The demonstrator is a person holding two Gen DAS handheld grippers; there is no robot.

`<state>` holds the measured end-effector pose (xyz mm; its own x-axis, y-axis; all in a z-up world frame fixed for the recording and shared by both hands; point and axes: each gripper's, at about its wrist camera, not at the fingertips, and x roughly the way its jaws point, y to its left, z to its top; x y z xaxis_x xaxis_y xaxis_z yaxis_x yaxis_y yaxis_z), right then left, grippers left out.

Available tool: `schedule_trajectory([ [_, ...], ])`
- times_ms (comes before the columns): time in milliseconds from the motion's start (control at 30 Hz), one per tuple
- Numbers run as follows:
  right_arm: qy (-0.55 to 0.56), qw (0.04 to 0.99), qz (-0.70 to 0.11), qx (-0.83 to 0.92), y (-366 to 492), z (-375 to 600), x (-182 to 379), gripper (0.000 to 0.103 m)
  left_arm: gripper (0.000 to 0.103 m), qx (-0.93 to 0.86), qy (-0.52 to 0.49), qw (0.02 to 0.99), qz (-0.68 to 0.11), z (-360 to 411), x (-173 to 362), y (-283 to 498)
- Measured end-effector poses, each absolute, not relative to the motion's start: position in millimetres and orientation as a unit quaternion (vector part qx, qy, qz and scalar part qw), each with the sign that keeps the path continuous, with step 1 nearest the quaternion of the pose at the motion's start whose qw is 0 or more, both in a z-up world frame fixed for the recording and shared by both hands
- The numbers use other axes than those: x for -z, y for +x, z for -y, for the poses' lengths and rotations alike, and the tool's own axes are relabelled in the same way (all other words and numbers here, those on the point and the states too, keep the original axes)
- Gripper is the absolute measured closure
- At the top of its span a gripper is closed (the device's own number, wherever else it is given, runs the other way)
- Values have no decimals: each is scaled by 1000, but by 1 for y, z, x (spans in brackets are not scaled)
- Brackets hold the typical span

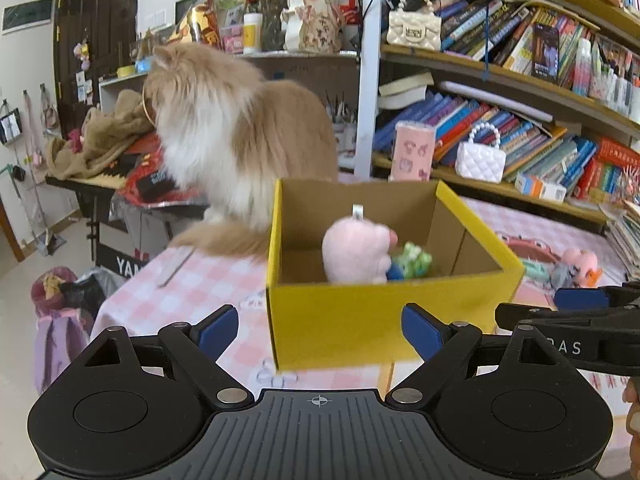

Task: Organize objects
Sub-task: 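Withdraw both open tools back toward the remaining items on the table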

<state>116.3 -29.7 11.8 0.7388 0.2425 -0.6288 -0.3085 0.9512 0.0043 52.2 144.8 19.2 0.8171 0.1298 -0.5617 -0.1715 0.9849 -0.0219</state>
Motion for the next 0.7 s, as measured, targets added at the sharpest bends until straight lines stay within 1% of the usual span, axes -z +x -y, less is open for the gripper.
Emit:
schedule_trajectory([
  [167,-50,928,-340,-142,93,28,-6,34,12,-67,-35,948,-309,-141,-12,34],
  [533,-43,926,-357,-118,54,41,6,34,12,-44,-36,939,-340,-132,1,7],
  [700,-36,925,-366,-97,36,53,12,32,12,-19,-29,936,-351,-121,6,-1],
])
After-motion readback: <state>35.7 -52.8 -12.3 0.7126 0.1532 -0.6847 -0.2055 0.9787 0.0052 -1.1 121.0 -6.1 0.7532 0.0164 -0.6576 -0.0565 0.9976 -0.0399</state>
